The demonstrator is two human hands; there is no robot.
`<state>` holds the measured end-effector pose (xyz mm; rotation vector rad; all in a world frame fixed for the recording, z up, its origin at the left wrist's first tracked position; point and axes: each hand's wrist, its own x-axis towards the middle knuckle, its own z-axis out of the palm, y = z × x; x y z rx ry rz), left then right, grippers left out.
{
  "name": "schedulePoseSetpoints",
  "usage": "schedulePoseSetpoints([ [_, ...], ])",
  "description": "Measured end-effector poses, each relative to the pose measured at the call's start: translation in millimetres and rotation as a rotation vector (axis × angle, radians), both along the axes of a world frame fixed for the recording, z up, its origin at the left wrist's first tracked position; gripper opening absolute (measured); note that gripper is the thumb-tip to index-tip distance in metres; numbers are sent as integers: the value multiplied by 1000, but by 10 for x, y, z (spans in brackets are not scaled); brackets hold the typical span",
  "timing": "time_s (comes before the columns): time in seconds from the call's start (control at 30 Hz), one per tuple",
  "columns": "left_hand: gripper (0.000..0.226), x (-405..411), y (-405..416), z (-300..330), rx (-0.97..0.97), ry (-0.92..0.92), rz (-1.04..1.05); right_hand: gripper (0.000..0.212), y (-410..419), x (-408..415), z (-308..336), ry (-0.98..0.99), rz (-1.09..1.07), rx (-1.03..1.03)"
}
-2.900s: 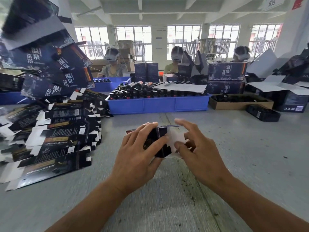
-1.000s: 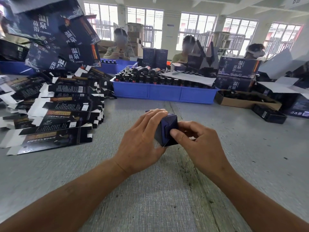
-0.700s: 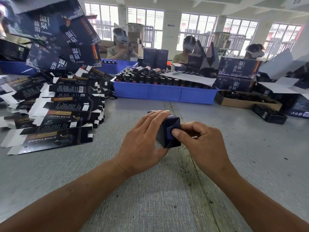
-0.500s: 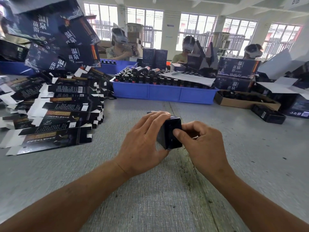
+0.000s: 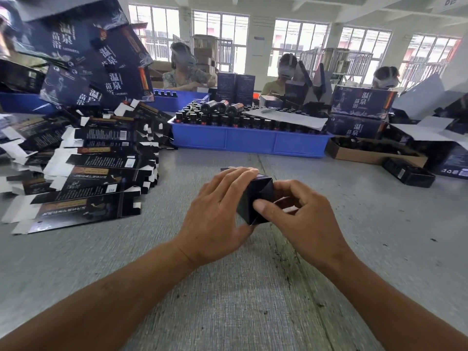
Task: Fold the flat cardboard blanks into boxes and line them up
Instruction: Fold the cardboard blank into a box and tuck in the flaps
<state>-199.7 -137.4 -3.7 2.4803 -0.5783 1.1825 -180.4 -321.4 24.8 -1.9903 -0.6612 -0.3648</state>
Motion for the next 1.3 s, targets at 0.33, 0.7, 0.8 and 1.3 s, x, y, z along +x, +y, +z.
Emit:
schedulePoseSetpoints([
  [0.33,80,24,13,-8,273,-64,-49,62,33,76,-55,280,-4,103],
  [0.7,87,63,118,126,-925,569,-229,56,-35,207,-108,523,102,52],
  [0.8,63,68,94,141,-929,560,-302,55,-15,182,-116,485,143,-31],
  [1.3,57,-40,121,112,-929,546,-299,41,-40,197,-79,277,160,304],
])
